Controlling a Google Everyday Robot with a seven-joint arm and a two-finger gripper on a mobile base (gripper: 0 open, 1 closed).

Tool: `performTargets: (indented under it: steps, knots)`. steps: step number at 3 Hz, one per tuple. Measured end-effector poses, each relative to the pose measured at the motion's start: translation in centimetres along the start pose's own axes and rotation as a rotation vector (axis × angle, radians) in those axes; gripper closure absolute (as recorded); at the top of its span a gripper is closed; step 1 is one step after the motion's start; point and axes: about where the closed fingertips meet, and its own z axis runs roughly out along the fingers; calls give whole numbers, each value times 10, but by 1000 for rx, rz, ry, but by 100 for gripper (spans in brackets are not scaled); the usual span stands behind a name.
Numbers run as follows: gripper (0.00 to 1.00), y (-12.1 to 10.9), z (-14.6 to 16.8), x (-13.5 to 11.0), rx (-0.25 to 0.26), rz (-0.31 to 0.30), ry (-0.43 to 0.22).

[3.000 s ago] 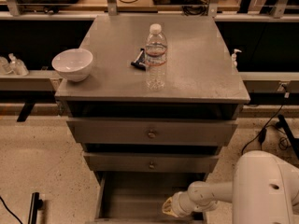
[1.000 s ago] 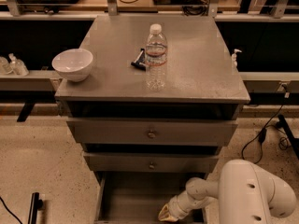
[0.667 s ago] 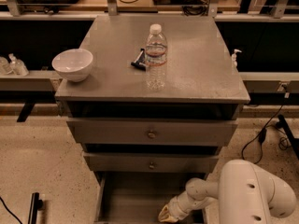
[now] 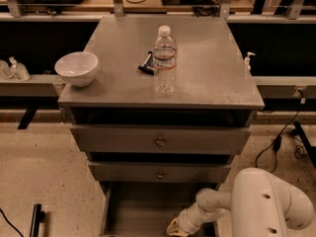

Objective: Open bottom drawer

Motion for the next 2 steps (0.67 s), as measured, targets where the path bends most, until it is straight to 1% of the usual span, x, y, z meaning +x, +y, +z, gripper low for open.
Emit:
performTargets:
  steps: [2]
  knots:
    - [100,2,-1,-2,-3,-3,-8]
